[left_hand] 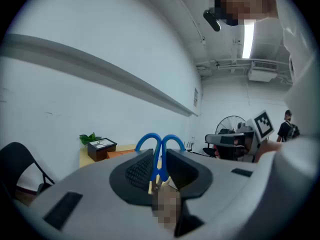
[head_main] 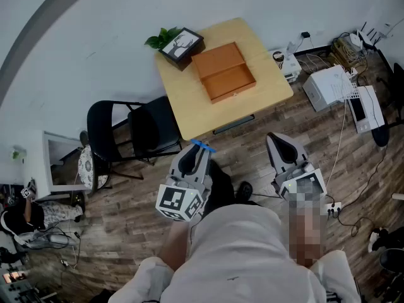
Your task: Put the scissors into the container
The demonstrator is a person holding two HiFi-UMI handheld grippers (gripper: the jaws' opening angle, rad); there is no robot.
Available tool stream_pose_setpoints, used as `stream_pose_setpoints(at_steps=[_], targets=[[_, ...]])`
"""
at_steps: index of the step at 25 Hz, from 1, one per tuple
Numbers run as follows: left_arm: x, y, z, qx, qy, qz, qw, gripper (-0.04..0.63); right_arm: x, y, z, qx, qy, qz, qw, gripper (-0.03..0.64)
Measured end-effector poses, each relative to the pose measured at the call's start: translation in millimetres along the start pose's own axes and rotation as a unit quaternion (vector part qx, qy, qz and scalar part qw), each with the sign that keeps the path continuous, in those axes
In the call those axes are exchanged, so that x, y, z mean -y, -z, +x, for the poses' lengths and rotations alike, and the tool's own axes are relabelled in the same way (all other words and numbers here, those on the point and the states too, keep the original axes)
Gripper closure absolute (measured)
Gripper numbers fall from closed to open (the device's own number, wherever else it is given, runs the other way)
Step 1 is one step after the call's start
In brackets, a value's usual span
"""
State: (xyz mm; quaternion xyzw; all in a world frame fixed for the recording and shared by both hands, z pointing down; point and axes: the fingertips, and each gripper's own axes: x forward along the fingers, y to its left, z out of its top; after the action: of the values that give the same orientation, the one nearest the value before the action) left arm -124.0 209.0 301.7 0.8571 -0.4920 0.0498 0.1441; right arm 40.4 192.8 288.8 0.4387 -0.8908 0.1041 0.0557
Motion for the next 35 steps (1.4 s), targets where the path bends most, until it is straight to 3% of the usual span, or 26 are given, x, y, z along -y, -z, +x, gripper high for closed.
stream_pose_setpoints(at_steps=[11, 18, 25, 35], targets=[[13.2, -5.8, 1.0, 0.016, 0.002, 0.016, 0.9997, 0.517, -6.8, 16.7, -19.9, -0.001, -0.007, -0.004, 1.000, 0.620], [19.6, -2.1, -8.5, 0.024, -0.005, 0.001, 0.9997, 0.515, -3.2, 13.0, -34.9, 0.029, 0.008, 0.001, 1.000, 0.618], [27.8, 6.6, -9.6, 0.017, -0.017, 0.004, 0.9997, 0.515, 9.3, 31.5, -47.3, 0.017, 0.011, 0.024, 0.999, 0.618], [21.8, 12.8, 8.7, 0.014, -0.004, -0.002, 0.9999, 0.515, 26.1, 39.3, -40.5, 0.011, 0.031, 0.029, 0.999, 0.618]])
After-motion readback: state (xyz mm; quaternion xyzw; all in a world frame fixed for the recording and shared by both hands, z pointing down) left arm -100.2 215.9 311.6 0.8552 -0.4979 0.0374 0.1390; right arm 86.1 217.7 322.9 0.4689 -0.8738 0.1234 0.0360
